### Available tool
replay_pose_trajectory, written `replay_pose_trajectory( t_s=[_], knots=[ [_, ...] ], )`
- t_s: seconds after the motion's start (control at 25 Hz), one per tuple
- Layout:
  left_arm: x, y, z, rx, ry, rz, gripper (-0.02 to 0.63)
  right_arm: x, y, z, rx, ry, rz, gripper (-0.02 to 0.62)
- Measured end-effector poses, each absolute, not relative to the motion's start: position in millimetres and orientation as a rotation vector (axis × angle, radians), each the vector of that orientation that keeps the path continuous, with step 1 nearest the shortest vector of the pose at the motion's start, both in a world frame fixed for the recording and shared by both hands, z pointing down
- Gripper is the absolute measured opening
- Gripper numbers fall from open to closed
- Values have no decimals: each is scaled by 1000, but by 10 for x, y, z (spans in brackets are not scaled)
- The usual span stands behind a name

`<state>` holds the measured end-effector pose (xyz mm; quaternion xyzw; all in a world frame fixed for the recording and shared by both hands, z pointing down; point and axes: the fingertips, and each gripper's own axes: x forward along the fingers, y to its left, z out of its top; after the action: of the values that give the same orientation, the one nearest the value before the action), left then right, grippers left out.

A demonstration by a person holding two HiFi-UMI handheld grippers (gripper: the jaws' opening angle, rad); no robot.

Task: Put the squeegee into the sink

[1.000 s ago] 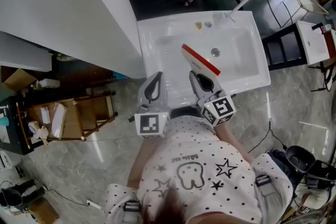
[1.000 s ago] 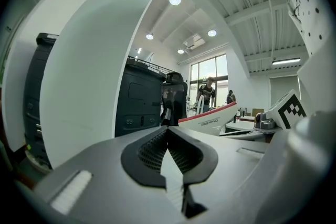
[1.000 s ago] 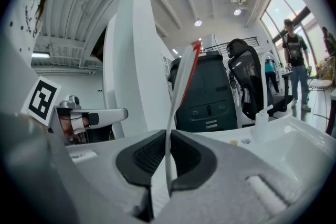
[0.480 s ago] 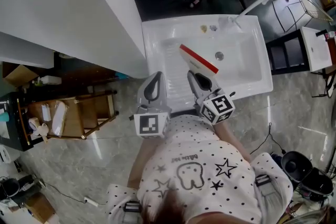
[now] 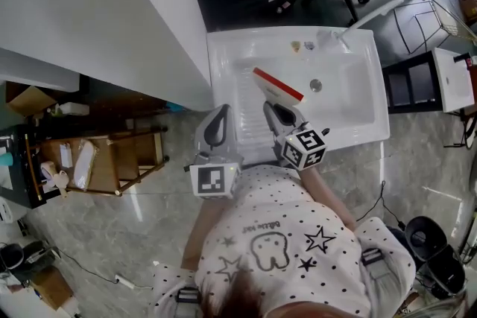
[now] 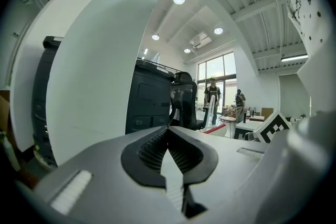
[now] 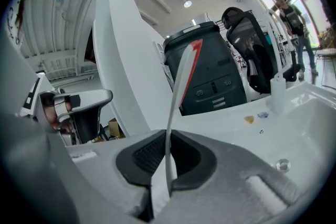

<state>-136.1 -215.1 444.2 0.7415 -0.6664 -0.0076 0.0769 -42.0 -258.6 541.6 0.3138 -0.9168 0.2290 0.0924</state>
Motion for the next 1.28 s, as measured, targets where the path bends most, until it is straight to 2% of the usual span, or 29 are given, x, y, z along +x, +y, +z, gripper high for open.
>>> replay_pose_trajectory(
  t_s=[1.28],
  knots=[
    [-1380,-2374,4405,2169,-1985,-1,-3,-618,-2828,6277,836,-2509,1117,17]
  ],
)
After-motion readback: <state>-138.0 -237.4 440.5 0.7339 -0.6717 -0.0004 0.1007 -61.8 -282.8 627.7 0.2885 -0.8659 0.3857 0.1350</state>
